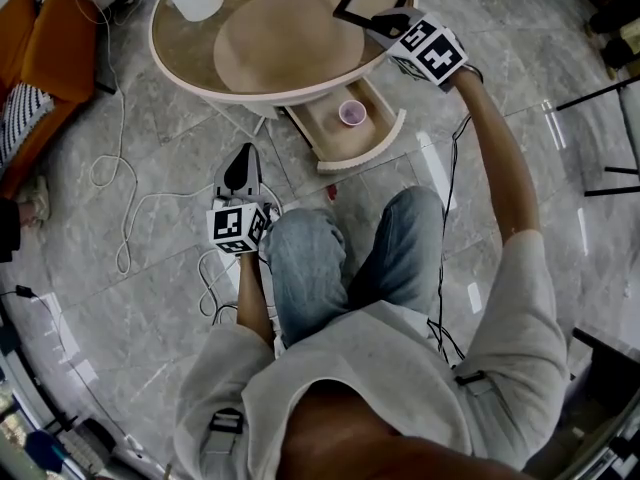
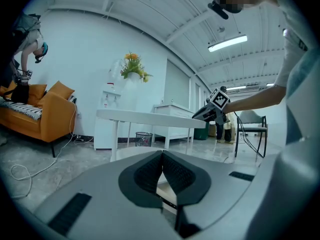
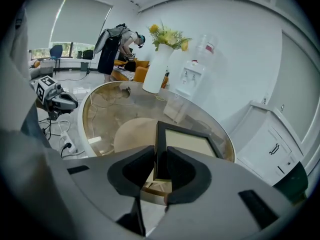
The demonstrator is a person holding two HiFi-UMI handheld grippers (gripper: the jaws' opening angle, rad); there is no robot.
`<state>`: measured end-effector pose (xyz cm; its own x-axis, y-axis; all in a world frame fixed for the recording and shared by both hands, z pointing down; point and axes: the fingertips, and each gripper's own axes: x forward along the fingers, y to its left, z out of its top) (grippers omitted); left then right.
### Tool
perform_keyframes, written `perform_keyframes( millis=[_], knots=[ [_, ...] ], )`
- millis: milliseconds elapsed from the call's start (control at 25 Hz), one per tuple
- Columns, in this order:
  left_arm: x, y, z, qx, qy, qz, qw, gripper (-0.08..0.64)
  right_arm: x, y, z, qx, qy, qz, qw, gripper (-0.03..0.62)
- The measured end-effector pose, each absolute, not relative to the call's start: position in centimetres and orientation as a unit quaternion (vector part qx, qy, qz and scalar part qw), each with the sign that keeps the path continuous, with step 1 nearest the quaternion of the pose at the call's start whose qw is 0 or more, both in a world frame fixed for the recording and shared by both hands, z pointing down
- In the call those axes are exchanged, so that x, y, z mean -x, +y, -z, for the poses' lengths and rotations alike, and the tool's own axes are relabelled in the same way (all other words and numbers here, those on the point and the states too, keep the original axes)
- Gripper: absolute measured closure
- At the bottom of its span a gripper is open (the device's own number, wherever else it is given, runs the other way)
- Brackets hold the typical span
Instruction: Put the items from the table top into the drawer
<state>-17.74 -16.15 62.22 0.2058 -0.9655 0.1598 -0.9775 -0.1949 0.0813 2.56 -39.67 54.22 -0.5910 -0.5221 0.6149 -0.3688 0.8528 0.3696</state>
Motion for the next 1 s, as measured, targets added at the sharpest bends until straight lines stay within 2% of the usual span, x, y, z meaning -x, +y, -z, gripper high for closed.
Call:
perform_keyframes(
  millis=[240,640,1000],
  knots=[
    [17.9,-15.8,-62.3,-0.771,-0.631,-0.037,0.083,0.545,-2.6,-39.8,-54.3,-0.248,-0.888,0.078,0.379,0.502],
    [18.5,-15.7,-61.6,-0.768,-0.635,-0.038,0.074,0.545,-2.5,-38.4,-53.4,-0.274,-0.871,0.181,0.364,0.508],
    [17.4,-15.6,-60.8,-0.776,-0.625,-0.035,0.070,0.545,-4.1,-37.3,-50.3,-0.302,-0.868,0.202,0.338,0.508]
  ],
)
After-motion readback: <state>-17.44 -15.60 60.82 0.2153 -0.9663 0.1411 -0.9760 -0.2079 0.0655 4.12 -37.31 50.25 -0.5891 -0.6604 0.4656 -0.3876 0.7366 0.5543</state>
